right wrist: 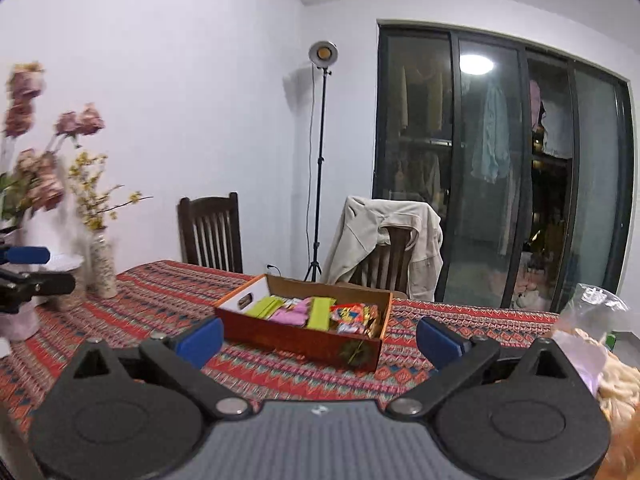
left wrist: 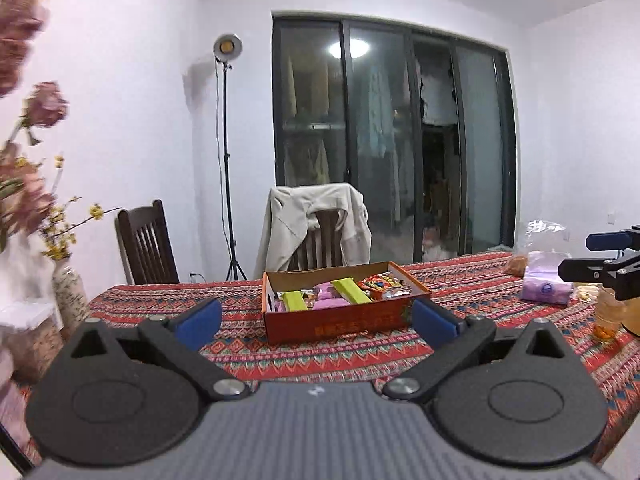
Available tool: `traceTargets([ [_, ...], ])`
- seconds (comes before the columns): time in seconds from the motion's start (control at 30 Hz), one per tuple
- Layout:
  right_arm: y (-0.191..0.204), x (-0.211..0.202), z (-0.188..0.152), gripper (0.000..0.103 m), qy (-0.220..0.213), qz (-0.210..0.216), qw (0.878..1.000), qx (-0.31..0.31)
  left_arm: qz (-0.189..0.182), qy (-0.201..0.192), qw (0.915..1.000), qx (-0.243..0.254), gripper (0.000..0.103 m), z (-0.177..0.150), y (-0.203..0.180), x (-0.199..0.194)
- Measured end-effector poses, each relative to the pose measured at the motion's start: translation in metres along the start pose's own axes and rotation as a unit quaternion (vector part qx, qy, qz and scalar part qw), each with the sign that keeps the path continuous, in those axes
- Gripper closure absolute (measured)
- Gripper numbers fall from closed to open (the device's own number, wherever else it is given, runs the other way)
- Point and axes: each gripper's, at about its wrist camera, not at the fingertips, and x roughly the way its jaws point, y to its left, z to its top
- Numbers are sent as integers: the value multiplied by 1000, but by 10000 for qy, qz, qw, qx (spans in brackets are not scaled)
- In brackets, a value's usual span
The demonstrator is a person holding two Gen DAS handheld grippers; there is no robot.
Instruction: Organize snacks
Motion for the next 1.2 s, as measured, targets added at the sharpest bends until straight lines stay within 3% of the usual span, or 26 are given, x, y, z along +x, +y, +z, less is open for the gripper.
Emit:
traceTargets([
  [0.3, 47, -105, -77, 0, -429, -48, 9990, -109, 7, 0, 9994, -356, 0, -85, -18, -90],
  [0.43, 71, -125, -117, 0, -474, -224, 9986, -105, 124, 107, 9965, -823, 0, -121, -12, -105],
  [0.57, 88, -126, -155, 0, -365, -208, 9990, 144, 192, 359, 9968, -684, 0, -150, -13, -101],
  [0.67, 100, -113, -183, 0, -188, -222, 9992, 265, 421, 544, 9961, -553, 0, -161, -13, -91],
  [0.77, 112, -102, -200, 0, -70, -343, 9994, 67, 345, 522, 9963, -588, 0, -164, -11, -91],
  [1.2, 110, -97, -201, 0, -43, -119, 9991, 402, 413, 514, 9958, -633, 0, -164, -11, -91],
])
